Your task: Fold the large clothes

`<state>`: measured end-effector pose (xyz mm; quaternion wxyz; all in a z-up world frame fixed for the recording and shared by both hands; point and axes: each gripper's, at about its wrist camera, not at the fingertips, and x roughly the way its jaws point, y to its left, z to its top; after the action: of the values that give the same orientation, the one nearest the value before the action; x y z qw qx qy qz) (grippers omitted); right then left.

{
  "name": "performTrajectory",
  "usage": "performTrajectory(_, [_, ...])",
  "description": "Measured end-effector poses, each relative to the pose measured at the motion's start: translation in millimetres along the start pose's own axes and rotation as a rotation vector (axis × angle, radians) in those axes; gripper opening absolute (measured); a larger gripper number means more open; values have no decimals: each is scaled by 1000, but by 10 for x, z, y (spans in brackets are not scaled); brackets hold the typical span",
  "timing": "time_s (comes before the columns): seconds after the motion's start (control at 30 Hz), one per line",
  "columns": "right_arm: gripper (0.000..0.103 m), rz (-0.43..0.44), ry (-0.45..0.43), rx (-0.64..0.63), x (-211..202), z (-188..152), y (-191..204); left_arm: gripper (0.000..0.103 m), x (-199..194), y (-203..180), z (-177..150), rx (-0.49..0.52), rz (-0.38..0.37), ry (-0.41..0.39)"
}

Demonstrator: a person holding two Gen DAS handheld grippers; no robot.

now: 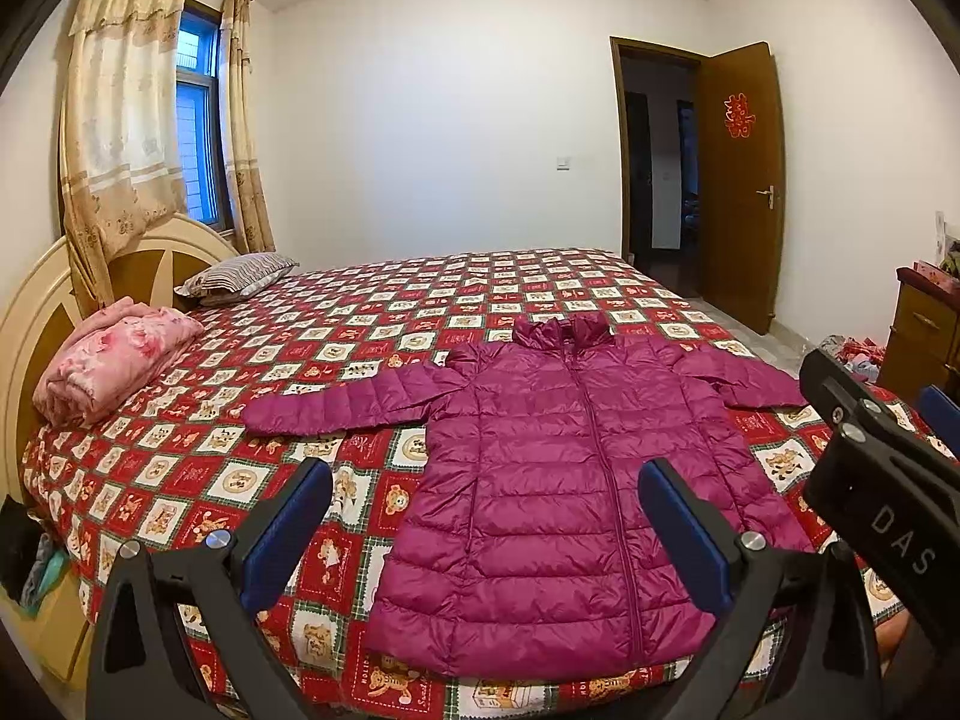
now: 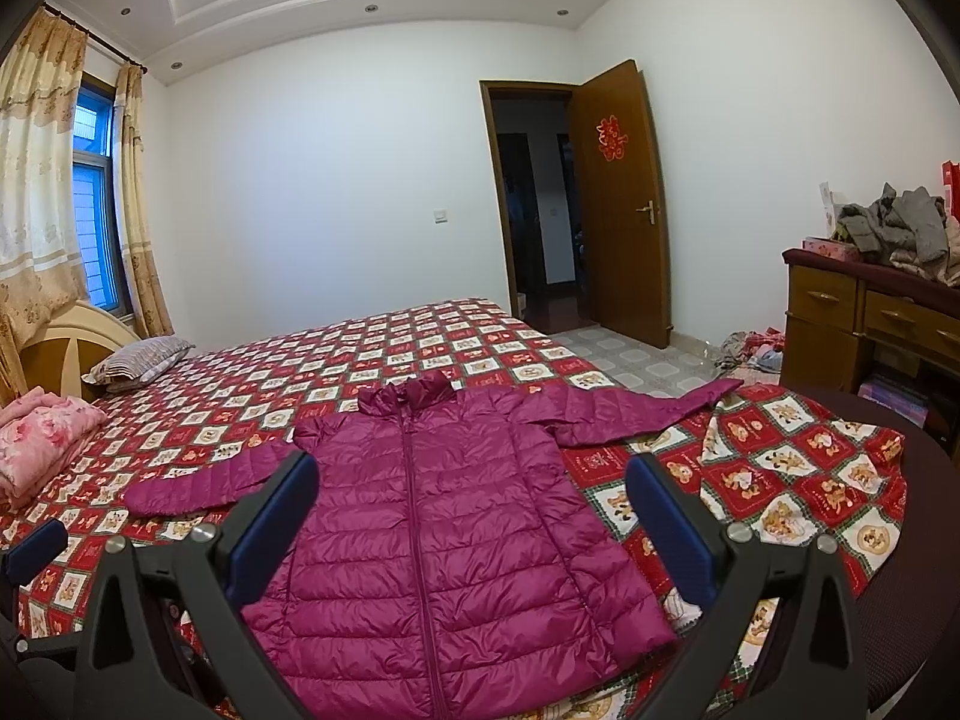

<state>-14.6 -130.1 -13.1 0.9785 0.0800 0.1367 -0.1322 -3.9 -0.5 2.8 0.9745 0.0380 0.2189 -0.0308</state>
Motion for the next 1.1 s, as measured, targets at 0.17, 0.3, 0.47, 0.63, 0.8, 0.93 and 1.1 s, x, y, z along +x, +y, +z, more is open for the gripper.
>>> performTrajectory(0.17, [103, -2, -1, 0, 1, 0, -3, 102, -12, -4, 7, 4, -2, -4])
performTrajectory(0.3, [103, -1, 1, 1, 1, 2, -5, 102, -17, -7, 9, 3, -3, -3])
performTrajectory(0.47, [103, -2, 7, 1, -8, 9, 15, 102, -17, -9, 8, 2, -5, -1])
performTrajectory(0.63, [103, -3, 7, 2, -7, 9, 15, 102, -15, -9, -6, 4, -7, -1])
performTrajectory(0.8, [103, -2, 8, 1, -6, 8, 13, 102, -14, -8, -6, 2, -7, -1])
performTrajectory(0.93, [103, -3, 7, 0, -6, 8, 10, 102, -12, -14, -9, 3, -6, -2])
performTrajectory(1.1, [103, -5, 15, -2, 4, 4, 24, 102, -12, -15, -9, 3, -7, -1])
